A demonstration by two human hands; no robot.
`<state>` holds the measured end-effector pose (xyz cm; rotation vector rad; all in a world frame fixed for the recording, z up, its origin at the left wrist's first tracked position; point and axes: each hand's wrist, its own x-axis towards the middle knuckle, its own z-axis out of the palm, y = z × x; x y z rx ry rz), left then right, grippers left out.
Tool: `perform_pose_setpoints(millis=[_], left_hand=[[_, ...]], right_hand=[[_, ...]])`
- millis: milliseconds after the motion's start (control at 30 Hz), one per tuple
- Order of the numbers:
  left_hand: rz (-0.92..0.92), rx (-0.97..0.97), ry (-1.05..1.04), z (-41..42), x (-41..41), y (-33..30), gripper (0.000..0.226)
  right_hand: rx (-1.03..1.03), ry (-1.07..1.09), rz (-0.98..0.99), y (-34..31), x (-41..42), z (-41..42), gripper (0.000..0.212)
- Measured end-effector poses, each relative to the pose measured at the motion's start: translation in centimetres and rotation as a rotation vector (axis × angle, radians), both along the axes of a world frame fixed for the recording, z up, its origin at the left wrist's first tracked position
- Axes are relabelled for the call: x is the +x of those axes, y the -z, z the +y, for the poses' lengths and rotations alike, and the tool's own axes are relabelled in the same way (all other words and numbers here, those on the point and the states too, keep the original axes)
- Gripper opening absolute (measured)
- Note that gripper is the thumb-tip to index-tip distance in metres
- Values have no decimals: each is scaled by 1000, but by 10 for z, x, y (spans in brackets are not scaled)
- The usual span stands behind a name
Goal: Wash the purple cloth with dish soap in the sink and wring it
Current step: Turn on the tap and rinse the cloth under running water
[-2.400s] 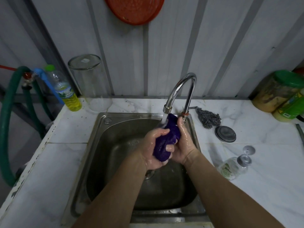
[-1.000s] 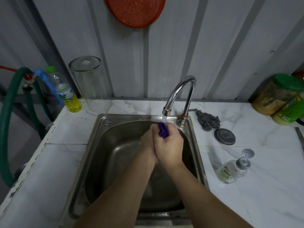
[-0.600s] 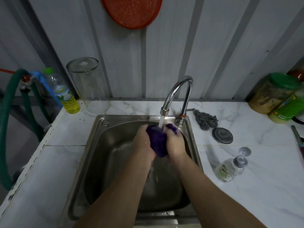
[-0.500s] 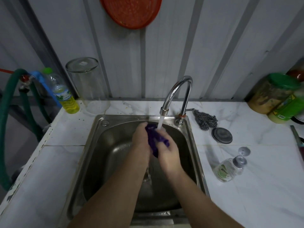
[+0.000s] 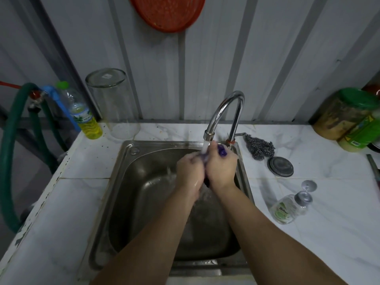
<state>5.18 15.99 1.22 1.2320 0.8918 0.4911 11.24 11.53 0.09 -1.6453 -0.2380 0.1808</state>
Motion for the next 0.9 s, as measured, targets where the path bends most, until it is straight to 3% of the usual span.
perform_pose_setpoints(millis=[67, 200, 300, 367, 467, 533, 667, 900], left_hand=[[58, 133, 11, 2, -3, 5, 33], [135, 232, 126, 5, -10, 11, 36], [114, -140, 150, 15, -11, 9, 28], [87, -372, 342, 25, -18, 8, 32], [18, -476, 627, 34, -25, 9, 47], [73, -386, 651, 30, -24, 7, 41], [276, -112, 523, 18, -16, 13, 36], [396, 322, 473, 6, -10, 11, 16]], right_hand=[[-88, -20, 104, -5, 6, 4, 41], [-125, -152, 567, -16, 17, 6, 23], [-104, -274, 595, -17, 24, 2, 21], [-21, -348, 588, -16, 27, -3, 19], [5, -456, 527, -13, 29, -8, 26], [-53, -533, 389, -12, 25, -8, 35], [-68, -502, 315, -17, 23, -3, 21], [31, -53, 646, -10, 30, 11, 26]])
